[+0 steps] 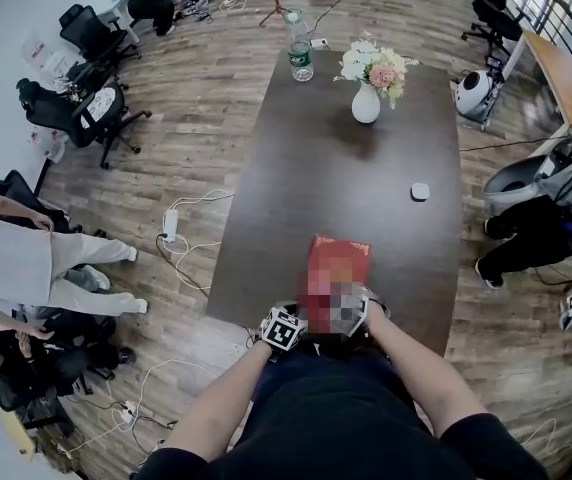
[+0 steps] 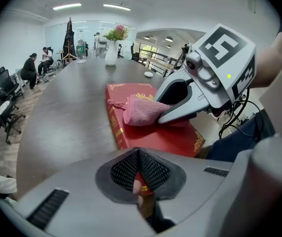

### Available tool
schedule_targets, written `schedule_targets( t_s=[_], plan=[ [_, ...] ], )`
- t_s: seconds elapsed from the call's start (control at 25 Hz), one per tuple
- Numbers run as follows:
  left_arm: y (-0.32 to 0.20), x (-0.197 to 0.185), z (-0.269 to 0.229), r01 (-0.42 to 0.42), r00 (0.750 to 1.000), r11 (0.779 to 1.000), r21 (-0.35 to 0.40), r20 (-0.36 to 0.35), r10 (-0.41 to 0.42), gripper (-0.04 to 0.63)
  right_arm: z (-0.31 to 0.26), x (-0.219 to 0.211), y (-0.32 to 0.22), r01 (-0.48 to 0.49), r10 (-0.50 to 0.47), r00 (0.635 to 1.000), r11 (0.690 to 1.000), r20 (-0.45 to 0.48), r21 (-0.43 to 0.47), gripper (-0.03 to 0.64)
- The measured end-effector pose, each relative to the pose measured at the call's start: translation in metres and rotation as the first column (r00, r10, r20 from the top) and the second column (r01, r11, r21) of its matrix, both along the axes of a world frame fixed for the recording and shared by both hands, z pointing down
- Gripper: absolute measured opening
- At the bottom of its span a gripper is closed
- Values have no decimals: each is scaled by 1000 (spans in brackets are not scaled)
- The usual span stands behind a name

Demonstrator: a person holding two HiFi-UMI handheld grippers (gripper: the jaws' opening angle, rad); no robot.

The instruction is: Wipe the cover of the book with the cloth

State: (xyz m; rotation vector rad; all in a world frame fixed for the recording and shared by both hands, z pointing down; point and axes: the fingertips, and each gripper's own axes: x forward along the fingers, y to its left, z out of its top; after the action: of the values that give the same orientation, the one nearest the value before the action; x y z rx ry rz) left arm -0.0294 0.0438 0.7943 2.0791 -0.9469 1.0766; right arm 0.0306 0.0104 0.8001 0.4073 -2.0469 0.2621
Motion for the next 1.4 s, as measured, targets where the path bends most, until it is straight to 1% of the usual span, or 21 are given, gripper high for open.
schedule_targets(
  t_s=[0.2, 0.4, 0.56, 0.72, 0.88, 1.08, 1.24, 1.32, 1.4],
  plan=[
    [-2, -2, -2, -14, 1000, 1000, 6, 4, 14, -5, -2, 6, 0, -5, 4, 1000, 1000, -6, -7, 117],
    [0, -1, -2, -31, 999, 999, -9, 22, 32, -5, -4, 16, 4, -12, 12, 1000, 1000, -4, -20, 117],
    [2, -4, 2, -24, 999, 999, -22, 31, 25, -5, -5, 21, 2, -23, 23, 1000, 1000, -3, -6, 117],
    [2, -2, 2, -38, 999, 999, -22, 30, 39, -5, -3, 27, 3, -30, 30, 1000, 1000, -4, -5, 117],
    [4, -2, 2, -35, 999, 999, -34, 37, 36, -5, -1, 36, 3, -31, 31, 999, 1000, -10, 2, 117],
    [0, -2, 0, -48, 998, 999, -13, 35, 49, -5, -5, 41, 4, -38, 38, 999, 999, -4, 4, 117],
    [-1, 0, -1, -49, 998, 999, -17, 32, 50, -5, -4, 47, 5, -45, 45, 999, 999, 0, -6, 117],
    [-3, 1, 1, -55, 998, 998, -4, 30, 55, -5, -5, 49, 5, -47, 47, 999, 999, 3, -8, 117],
    [-2, 0, 1, -54, 998, 998, -13, 34, 54, -5, -6, 52, 6, -52, 52, 999, 999, 5, -9, 117]
  ],
)
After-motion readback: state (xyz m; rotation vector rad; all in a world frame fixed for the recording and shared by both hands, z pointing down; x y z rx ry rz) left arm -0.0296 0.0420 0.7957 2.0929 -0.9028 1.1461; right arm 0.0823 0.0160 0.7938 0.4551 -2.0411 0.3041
